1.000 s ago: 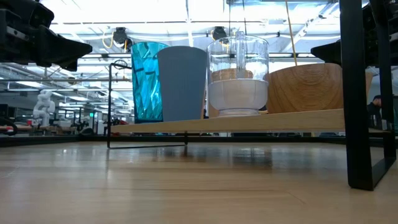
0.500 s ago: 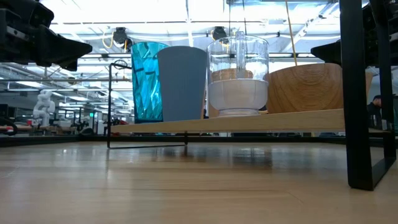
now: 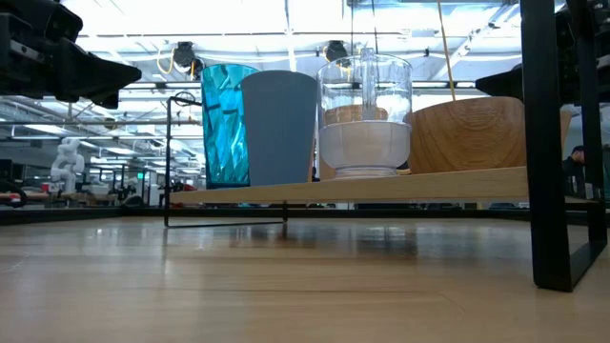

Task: Stack small to large cups/mugs on shelf
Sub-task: Return to Home Position

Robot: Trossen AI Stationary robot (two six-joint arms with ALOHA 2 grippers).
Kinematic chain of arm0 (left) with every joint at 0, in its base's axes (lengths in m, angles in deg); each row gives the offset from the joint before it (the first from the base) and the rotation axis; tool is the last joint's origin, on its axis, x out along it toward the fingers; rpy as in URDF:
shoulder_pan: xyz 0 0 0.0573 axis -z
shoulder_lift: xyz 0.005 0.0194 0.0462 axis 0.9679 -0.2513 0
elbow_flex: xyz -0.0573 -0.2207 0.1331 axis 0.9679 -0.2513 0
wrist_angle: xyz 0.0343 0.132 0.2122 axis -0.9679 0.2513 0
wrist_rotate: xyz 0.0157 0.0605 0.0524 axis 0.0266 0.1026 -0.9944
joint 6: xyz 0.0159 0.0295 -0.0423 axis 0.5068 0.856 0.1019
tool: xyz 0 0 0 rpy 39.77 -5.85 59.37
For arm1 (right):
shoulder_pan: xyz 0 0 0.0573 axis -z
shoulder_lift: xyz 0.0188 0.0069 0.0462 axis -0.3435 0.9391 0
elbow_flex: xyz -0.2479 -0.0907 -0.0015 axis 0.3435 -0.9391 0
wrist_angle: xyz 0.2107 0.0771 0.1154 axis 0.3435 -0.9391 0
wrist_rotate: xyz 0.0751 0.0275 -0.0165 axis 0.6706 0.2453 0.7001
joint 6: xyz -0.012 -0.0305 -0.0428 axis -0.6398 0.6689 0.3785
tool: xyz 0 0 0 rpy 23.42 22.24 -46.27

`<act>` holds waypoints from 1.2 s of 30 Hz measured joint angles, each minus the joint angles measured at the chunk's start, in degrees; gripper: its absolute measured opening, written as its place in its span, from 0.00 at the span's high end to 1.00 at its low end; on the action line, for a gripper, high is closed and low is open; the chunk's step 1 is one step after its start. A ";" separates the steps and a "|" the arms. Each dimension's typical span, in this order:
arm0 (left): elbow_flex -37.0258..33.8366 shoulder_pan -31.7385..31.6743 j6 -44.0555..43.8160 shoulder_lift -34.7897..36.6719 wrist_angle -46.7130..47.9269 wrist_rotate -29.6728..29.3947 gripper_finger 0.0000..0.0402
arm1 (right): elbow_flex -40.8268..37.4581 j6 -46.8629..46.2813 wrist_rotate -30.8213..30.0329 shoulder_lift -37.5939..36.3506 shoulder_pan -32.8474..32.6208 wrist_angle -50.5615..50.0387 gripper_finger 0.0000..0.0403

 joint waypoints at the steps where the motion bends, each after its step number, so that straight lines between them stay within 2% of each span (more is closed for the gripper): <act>1: 0.00 0.00 0.00 0.00 0.00 0.02 0.94 | 0.00 0.00 0.00 0.08 0.00 -0.02 1.00; 36: 0.02 0.00 0.00 0.00 0.02 0.04 0.94 | -0.02 -3.89 0.02 -2.02 -0.02 -0.24 1.00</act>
